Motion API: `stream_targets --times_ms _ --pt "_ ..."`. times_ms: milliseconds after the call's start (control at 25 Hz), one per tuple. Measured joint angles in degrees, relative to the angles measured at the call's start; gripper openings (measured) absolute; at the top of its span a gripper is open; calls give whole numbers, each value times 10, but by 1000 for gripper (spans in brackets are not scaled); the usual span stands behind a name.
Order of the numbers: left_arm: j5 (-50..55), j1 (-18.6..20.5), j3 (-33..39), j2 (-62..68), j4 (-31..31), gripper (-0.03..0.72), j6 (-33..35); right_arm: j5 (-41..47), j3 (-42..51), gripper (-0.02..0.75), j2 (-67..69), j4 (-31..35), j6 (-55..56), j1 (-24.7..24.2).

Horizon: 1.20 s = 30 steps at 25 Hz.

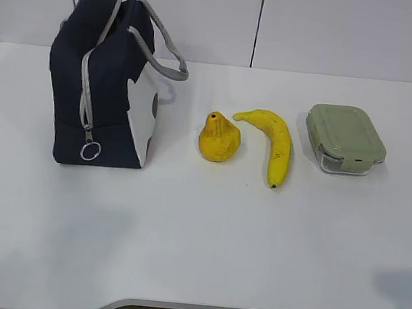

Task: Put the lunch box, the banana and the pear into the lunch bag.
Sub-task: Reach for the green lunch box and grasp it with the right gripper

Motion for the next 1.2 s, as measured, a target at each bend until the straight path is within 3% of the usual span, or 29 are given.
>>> stream_targets --times_ms 560,960,1200 --pt "0 0 0 0 -23 238 0 -6 -2 382 0 23 0 0" --pt "-98 0 -13 51 -36 241 0 -101 -55 382 81 23 1 -1" --pt "-106 0 -13 79 -60 241 0 -134 -65 382 137 23 1 -1"
